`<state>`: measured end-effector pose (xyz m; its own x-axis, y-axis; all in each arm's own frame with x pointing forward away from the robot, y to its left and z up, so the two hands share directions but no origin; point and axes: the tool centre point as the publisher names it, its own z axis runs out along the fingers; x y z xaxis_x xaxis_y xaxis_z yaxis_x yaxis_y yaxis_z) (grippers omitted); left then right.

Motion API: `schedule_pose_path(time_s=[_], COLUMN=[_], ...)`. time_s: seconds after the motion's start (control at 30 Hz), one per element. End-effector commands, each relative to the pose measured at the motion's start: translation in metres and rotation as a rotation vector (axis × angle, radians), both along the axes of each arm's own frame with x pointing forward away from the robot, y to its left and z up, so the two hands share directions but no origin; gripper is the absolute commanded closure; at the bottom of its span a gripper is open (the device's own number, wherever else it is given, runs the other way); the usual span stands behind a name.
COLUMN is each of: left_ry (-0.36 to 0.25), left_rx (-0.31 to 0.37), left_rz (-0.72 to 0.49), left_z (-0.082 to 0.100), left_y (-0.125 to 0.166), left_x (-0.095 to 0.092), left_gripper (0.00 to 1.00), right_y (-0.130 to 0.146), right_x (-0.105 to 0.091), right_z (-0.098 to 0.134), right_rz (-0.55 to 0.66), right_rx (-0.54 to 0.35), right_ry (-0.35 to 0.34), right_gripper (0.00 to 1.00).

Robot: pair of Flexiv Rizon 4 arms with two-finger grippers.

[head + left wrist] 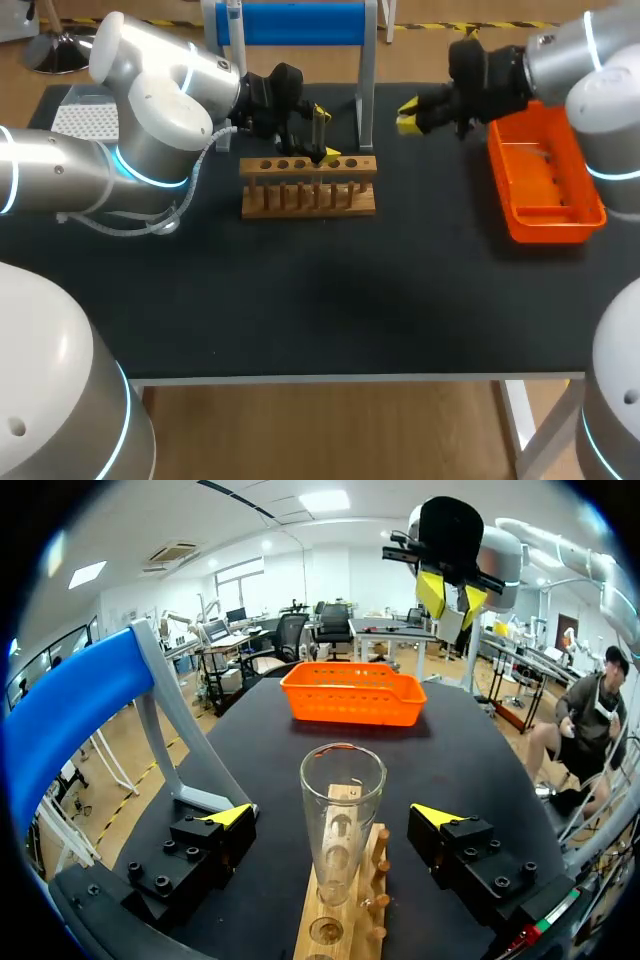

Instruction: Invert the test tube, pick up the pipette, mount the tip to pipette, aspirate from beaker and dispense into the tube, eject the tip, return the pipette, and cap with the stopper.

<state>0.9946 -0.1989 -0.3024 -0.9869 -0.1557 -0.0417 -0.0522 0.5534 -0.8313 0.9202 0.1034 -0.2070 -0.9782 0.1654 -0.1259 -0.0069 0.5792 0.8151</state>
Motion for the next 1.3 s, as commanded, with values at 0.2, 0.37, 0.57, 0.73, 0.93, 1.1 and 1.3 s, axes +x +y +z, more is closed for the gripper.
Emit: schedule_pose_path(time_s=[0.2, 0.37, 0.57, 0.73, 0.93, 1.1, 1.3], left_ry=[0.001, 0.001, 0.001, 0.001, 0.001, 0.001, 0.001], left_rx=[0.002, 0.002, 0.002, 0.002, 0.002, 0.002, 0.002], left_rz=[0.0, 0.0, 0.0, 0.0, 0.0, 0.0, 0.0], left_z=[0.0, 0.0, 0.0, 0.0, 0.0, 0.0, 0.0], left_y=[0.0, 0.0, 0.0, 0.0, 0.0, 0.0, 0.0], left_x=[0.0, 0.0, 0.0, 0.0, 0.0, 0.0, 0.0], left_gripper=[0.0, 0.0, 0.0, 0.0, 0.0, 0.0, 0.0], right_y=[0.023, 0.035, 0.05, 0.064, 0.077, 0.084, 0.091], right_x=[0.015, 0.02, 0.022, 0.024, 0.028, 0.033, 0.039], right_z=[0.012, 0.011, 0.009, 0.008, 0.009, 0.009, 0.007], right_rz=[0.122, 0.15, 0.18, 0.198, 0.209, 0.216, 0.218], right_rx=[-0.019, -0.021, -0.027, -0.035, -0.041, -0.046, -0.052], right_ry=[0.056, 0.059, 0.069, 0.072, 0.07, 0.068, 0.068], right_gripper=[1.0, 1.0, 1.0, 1.0, 1.0, 1.0, 1.0])
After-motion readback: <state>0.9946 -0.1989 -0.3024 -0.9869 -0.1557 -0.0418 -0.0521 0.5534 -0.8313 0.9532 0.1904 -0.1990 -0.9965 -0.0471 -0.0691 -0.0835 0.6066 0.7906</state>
